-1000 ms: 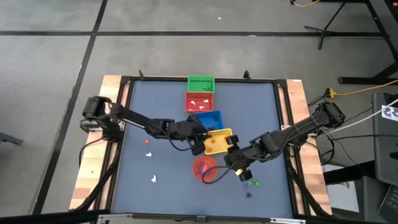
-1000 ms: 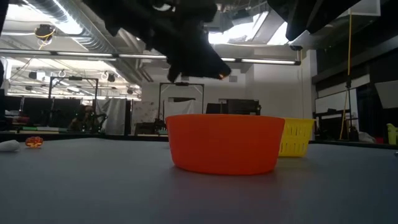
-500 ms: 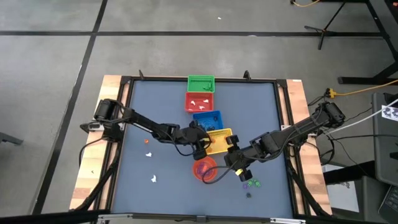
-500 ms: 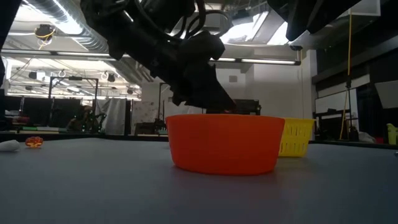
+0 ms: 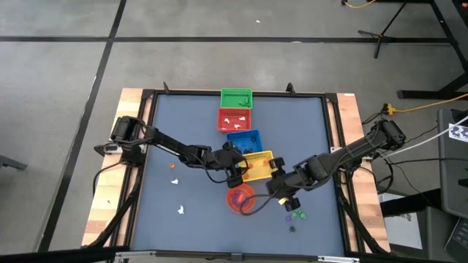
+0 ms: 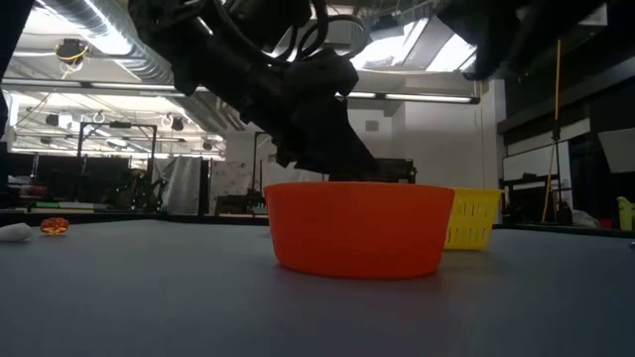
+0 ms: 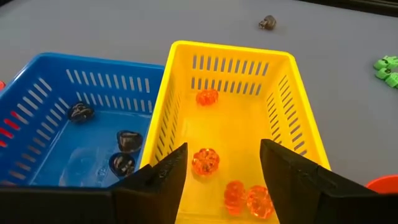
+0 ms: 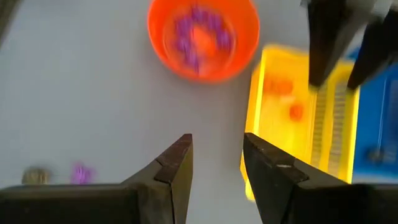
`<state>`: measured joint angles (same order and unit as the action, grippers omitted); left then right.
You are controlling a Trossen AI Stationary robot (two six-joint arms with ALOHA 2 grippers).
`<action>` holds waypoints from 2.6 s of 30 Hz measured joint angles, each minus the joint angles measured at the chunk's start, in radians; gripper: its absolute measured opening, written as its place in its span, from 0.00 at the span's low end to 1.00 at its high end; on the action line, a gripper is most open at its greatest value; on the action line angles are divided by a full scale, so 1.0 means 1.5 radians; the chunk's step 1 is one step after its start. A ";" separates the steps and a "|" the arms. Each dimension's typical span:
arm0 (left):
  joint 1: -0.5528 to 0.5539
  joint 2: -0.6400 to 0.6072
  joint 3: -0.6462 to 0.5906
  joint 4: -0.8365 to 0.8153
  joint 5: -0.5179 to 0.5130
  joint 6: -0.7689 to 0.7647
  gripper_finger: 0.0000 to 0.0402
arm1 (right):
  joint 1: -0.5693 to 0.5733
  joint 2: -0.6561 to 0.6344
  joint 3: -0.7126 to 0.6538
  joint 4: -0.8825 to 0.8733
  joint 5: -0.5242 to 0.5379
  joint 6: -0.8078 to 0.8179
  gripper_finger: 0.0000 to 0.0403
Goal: Sort Halloween decoration
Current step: Put the black skull toy into the blue bin
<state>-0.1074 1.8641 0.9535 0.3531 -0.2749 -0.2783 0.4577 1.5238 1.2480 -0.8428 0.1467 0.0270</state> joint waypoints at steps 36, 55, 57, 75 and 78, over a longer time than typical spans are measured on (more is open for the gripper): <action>0.000 0.000 0.000 -0.001 0.001 -0.001 0.47 | 0.099 -0.220 -0.345 0.327 -0.122 0.551 0.35; 0.000 0.000 0.000 -0.002 0.003 -0.001 0.47 | 0.313 -0.022 -0.345 0.475 -0.093 0.851 0.35; 0.000 0.000 0.000 -0.001 0.003 -0.001 0.47 | 0.316 -0.009 -0.345 0.477 -0.093 0.846 0.35; 0.000 0.000 0.000 -0.001 0.003 -0.001 0.47 | 0.315 0.046 -0.328 0.472 -0.069 0.746 0.35; 0.000 0.000 0.000 -0.001 0.003 -0.001 0.47 | 0.314 0.046 -0.328 0.471 -0.080 0.746 0.35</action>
<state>-0.1070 1.8637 0.9531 0.3515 -0.2710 -0.2798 0.9291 1.5929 0.7559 -0.1359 0.0273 1.1461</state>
